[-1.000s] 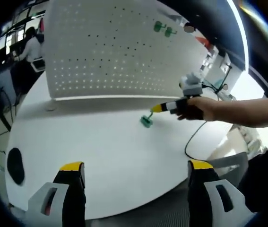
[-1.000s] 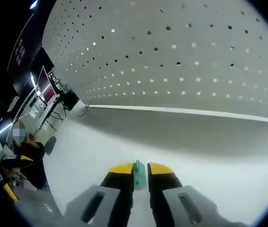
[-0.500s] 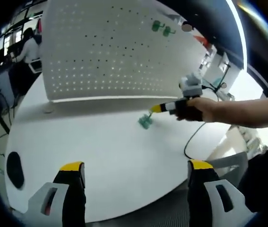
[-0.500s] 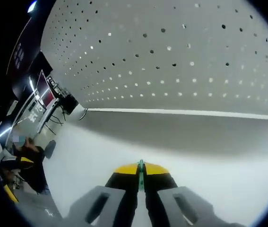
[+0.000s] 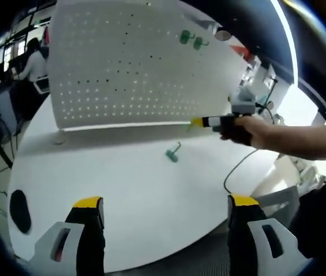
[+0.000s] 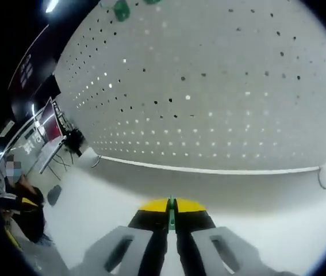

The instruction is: Insert the hook assembly into the mounting plate slot until the hook locks in place.

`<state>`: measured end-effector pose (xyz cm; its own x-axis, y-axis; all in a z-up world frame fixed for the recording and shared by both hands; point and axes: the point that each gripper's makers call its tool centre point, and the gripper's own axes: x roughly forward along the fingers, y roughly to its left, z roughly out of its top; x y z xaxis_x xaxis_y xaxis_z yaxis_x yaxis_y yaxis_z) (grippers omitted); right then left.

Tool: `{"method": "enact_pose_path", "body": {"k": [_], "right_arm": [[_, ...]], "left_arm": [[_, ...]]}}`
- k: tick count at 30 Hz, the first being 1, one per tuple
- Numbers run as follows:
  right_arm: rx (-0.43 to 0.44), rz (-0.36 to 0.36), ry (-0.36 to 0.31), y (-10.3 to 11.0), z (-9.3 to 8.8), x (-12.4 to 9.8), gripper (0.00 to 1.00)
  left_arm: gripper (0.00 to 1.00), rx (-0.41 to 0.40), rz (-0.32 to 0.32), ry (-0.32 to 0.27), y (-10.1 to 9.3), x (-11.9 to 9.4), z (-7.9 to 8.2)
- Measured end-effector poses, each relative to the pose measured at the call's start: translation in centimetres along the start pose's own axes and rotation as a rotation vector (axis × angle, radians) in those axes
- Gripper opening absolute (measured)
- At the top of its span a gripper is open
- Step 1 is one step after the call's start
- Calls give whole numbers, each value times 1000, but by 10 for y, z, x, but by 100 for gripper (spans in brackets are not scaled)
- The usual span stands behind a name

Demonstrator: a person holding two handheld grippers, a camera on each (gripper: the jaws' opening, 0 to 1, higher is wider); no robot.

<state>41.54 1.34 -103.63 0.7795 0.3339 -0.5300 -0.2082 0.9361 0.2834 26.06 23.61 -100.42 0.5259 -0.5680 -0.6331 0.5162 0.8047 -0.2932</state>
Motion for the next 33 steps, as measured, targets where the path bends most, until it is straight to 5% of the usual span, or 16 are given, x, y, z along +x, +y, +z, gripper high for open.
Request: {"method": "enact_pose_path", "body": {"k": [21,33], "right_arm": [[71,110,-244,64,48,-94,0],[75,205,-271,114,38,-124,0]], "left_arm": [[86,30,-57,-107,-35,-12,44],[82,17,-81,-143,-53,-9,58]]}}
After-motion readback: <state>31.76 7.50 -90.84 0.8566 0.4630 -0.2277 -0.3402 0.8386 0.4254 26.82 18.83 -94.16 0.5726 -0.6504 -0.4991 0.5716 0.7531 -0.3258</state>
